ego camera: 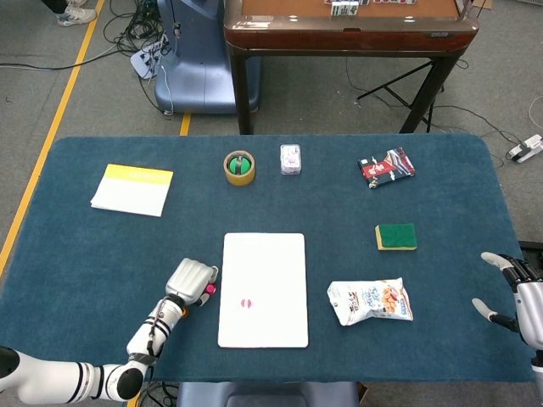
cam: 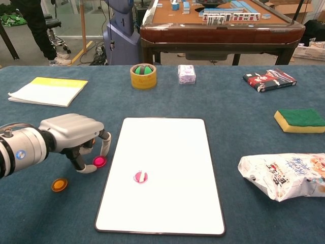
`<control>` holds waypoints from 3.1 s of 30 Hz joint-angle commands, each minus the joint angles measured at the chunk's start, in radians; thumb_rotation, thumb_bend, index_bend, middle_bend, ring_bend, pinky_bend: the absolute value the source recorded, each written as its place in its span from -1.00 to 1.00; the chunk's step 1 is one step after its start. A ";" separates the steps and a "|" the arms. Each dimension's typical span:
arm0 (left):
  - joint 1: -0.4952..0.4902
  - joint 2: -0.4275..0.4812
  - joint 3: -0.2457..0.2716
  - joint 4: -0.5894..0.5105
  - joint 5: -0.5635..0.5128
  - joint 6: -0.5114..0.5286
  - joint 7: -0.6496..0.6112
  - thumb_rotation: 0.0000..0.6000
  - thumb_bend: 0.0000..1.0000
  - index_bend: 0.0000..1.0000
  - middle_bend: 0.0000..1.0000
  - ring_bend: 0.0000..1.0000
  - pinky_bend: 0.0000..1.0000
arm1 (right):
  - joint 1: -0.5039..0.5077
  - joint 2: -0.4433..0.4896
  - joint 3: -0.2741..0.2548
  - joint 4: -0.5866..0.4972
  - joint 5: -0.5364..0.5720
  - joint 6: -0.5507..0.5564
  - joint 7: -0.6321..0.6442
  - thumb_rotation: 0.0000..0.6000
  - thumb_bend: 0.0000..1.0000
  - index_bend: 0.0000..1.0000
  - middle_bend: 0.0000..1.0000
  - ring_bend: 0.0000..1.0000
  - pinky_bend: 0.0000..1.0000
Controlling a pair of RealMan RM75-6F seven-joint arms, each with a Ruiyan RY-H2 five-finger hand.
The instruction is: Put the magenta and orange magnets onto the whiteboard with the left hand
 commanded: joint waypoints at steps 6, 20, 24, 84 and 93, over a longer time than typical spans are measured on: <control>0.000 0.015 -0.021 -0.030 0.005 0.004 -0.017 1.00 -0.38 0.27 1.00 1.00 1.00 | -0.002 0.001 0.000 0.001 0.000 0.004 0.005 1.00 -0.89 -0.48 -0.38 -0.40 -0.15; -0.040 0.008 -0.048 -0.103 0.018 0.036 0.060 1.00 -0.38 0.27 1.00 1.00 1.00 | -0.006 0.001 -0.003 0.001 -0.010 0.014 0.004 1.00 -0.89 -0.48 -0.38 -0.40 -0.15; -0.057 -0.011 -0.064 -0.094 -0.010 0.037 0.082 1.00 -0.38 0.25 1.00 1.00 1.00 | -0.009 0.002 -0.001 0.002 -0.010 0.021 0.011 1.00 -0.89 -0.48 -0.38 -0.40 -0.15; 0.020 0.087 0.093 -0.274 0.088 0.204 0.125 1.00 -0.38 -0.07 1.00 1.00 1.00 | -0.004 -0.003 -0.006 -0.006 -0.017 0.008 -0.017 1.00 -0.89 -0.48 -0.37 -0.39 -0.15; 0.070 0.115 0.133 -0.279 0.141 0.204 0.105 1.00 -0.38 -0.07 1.00 1.00 1.00 | 0.001 -0.006 -0.006 -0.008 -0.014 -0.001 -0.028 1.00 -0.89 -0.48 -0.37 -0.39 -0.15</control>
